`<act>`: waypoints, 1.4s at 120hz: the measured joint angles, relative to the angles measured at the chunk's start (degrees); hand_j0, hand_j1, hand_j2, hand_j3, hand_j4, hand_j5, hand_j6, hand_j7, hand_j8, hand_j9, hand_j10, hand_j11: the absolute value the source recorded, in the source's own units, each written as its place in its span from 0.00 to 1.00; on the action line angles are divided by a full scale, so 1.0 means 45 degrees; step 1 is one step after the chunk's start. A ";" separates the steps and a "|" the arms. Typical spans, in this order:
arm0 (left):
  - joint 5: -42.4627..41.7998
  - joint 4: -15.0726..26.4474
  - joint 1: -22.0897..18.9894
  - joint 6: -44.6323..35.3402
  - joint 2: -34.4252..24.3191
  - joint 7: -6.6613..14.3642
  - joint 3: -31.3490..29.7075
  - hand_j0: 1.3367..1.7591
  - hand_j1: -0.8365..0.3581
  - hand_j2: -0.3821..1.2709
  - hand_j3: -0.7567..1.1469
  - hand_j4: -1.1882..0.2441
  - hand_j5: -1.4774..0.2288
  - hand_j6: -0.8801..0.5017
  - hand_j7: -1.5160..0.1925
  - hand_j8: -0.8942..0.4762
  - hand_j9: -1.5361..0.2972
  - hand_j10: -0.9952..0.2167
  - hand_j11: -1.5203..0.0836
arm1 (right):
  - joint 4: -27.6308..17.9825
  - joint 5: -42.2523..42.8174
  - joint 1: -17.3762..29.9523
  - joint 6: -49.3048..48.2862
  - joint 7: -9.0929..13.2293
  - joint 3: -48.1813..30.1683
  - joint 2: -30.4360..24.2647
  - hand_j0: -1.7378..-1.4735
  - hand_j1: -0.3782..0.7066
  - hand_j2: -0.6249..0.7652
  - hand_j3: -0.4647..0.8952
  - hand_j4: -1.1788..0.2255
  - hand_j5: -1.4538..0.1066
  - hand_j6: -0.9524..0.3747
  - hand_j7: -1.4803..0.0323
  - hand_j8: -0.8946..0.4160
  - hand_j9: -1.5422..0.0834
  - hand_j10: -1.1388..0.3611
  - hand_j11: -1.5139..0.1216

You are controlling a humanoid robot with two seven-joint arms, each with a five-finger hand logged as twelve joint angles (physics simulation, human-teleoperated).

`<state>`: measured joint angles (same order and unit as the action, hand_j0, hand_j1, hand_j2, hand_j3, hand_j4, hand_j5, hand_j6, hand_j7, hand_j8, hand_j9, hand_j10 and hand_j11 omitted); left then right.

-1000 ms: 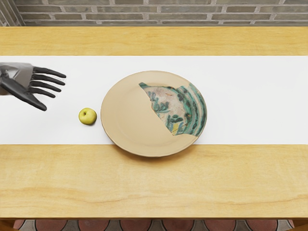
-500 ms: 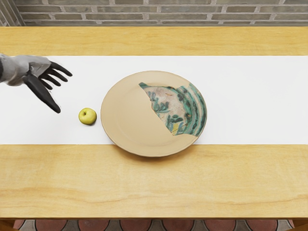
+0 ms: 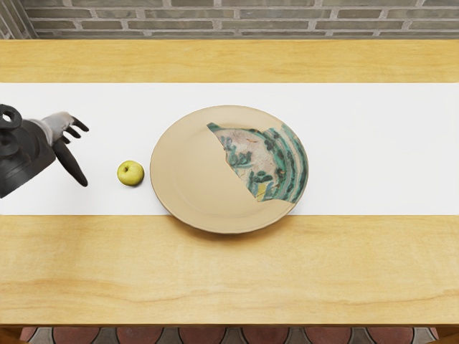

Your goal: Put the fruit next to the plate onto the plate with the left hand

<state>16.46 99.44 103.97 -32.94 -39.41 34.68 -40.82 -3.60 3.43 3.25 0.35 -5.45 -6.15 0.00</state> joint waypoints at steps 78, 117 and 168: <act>0.0071 -0.0069 0.0098 -0.0457 0.3049 0.0071 -0.0809 0.76 0.75 0.26 0.40 0.66 0.68 0.46 0.70 0.47 0.66 0.62 0.75 | 0.0000 0.0000 0.0000 0.0000 -0.0001 0.0000 0.0000 0.30 0.07 0.44 0.34 0.81 0.90 0.69 0.95 0.65 0.92 0.73 0.90; -0.0001 -0.0612 0.0023 -0.0458 0.3904 0.0071 -0.0781 0.76 0.74 0.26 0.40 0.66 0.68 0.46 0.70 0.47 0.66 0.62 0.75 | 0.0000 0.0000 0.0000 0.0000 0.0000 0.0000 0.0000 0.30 0.07 0.44 0.34 0.81 0.90 0.69 0.95 0.65 0.92 0.73 0.90; -0.0065 -0.1761 -0.0703 -0.0458 0.4436 0.0071 -0.0811 0.76 0.74 0.26 0.40 0.66 0.68 0.46 0.70 0.47 0.66 0.62 0.75 | 0.0000 0.0000 0.0000 0.0000 0.0000 0.0000 0.0000 0.30 0.07 0.44 0.34 0.81 0.90 0.69 0.95 0.65 0.92 0.73 0.90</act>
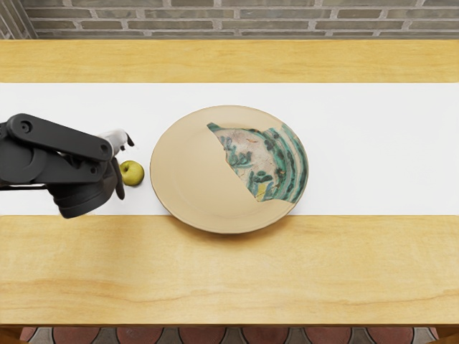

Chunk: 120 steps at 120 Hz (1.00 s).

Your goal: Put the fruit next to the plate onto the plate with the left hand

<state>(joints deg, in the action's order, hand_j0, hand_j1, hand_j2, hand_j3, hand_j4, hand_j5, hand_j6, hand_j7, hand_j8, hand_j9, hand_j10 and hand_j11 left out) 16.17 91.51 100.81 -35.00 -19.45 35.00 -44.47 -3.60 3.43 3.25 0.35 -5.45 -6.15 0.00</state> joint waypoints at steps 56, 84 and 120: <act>-0.0039 -0.1337 -0.0807 0.0000 0.0857 0.0000 -0.0057 0.76 0.74 0.26 0.40 0.66 0.68 0.46 0.70 0.47 0.66 0.62 0.75 | 0.0000 0.0000 0.0000 0.0000 0.0000 0.0000 0.0000 0.30 0.07 0.44 0.34 0.81 0.90 0.69 0.95 0.65 0.92 0.73 0.90; -0.0041 -0.1811 -0.1146 0.0000 0.1133 0.0000 -0.0045 0.76 0.74 0.26 0.40 0.66 0.68 0.46 0.70 0.47 0.66 0.62 0.75 | 0.0000 0.0000 0.0000 0.0000 0.0000 0.0000 0.0000 0.30 0.07 0.44 0.34 0.81 0.90 0.69 0.95 0.65 0.92 0.73 0.90; -0.0036 -0.2316 -0.1435 0.0000 0.1472 0.0000 0.0001 0.76 0.71 0.27 0.40 0.63 0.65 0.43 0.67 0.44 0.63 0.58 0.72 | 0.0000 0.0000 0.0000 0.0000 -0.0001 0.0000 0.0000 0.30 0.07 0.44 0.34 0.81 0.90 0.69 0.95 0.65 0.92 0.73 0.90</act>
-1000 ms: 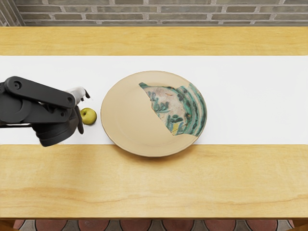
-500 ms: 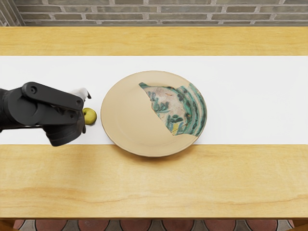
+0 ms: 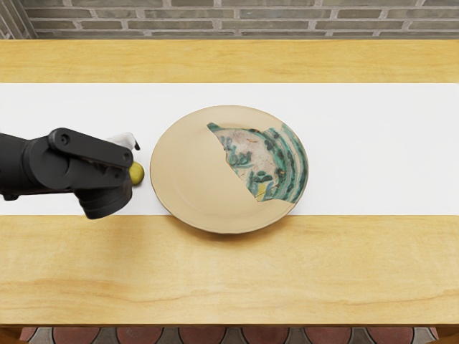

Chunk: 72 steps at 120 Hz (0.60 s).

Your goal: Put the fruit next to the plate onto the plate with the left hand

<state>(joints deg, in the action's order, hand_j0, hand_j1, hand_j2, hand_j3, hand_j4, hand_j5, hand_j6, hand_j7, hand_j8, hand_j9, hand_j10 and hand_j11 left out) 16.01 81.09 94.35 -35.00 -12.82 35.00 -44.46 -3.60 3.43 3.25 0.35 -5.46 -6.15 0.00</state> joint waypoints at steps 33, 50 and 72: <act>0.0017 -0.0193 -0.0107 0.0000 0.0183 0.0000 0.0016 0.76 0.64 0.27 0.40 0.58 0.60 0.38 0.62 0.39 0.59 0.53 0.66 | 0.0000 0.0000 0.0000 0.0000 0.0001 0.0000 0.0000 0.30 0.07 0.44 0.34 0.81 0.90 0.69 0.95 0.65 0.92 0.73 0.90; 0.0020 -0.0249 -0.0222 0.0000 0.0194 0.0000 0.0017 0.76 0.60 0.28 0.40 0.56 0.57 0.35 0.59 0.37 0.56 0.50 0.63 | 0.0000 0.0000 0.0000 0.0000 0.0001 0.0000 0.0000 0.30 0.07 0.44 0.34 0.81 0.90 0.69 0.95 0.65 0.92 0.73 0.90; 0.0030 -0.0296 -0.0264 0.0000 0.0236 0.0000 0.0017 0.76 0.55 0.29 0.40 0.52 0.53 0.32 0.55 0.33 0.52 0.46 0.59 | 0.0000 0.0000 0.0000 0.0000 0.0001 0.0000 0.0000 0.30 0.07 0.44 0.34 0.81 0.90 0.69 0.95 0.65 0.92 0.73 0.90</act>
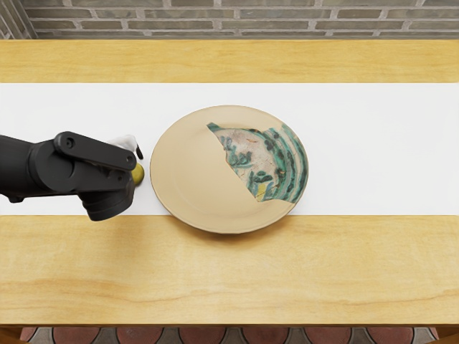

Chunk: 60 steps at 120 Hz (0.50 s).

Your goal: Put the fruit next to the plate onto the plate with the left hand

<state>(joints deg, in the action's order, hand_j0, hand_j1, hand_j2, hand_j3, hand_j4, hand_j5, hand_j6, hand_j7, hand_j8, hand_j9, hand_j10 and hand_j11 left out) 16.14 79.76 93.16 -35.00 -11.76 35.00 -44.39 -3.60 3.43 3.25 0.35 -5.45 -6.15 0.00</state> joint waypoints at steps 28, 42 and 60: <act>0.0031 -0.0012 -0.0130 -0.0013 0.0056 0.0000 0.0000 0.76 0.48 0.30 0.40 0.46 0.48 0.28 0.50 0.28 0.47 0.39 0.53 | 0.0000 0.0000 0.0000 0.0000 -0.0001 0.0000 0.0000 0.30 0.07 0.44 0.34 0.81 0.90 0.69 0.95 0.65 0.92 0.73 0.90; 0.0058 -0.0062 -0.0188 -0.0039 0.0108 0.0009 -0.0004 0.76 0.47 0.31 0.40 0.43 0.47 0.29 0.48 0.28 0.45 0.37 0.51 | 0.0000 0.0000 0.0000 0.0000 -0.0002 0.0000 0.0000 0.30 0.07 0.44 0.34 0.81 0.90 0.69 0.95 0.65 0.92 0.73 0.90; 0.0050 -0.0084 -0.0209 -0.0005 0.0115 0.0006 -0.0010 0.75 0.47 0.34 0.40 0.41 0.43 0.29 0.44 0.29 0.41 0.34 0.46 | 0.0000 0.0000 0.0000 0.0000 0.0000 0.0000 0.0000 0.30 0.07 0.44 0.34 0.81 0.90 0.69 0.95 0.65 0.92 0.73 0.90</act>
<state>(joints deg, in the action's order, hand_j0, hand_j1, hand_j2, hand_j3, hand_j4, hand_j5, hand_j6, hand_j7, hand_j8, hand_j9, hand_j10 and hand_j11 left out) 16.37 79.38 92.23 -35.03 -11.25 35.03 -44.43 -3.60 3.43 3.25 0.35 -5.45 -6.15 0.00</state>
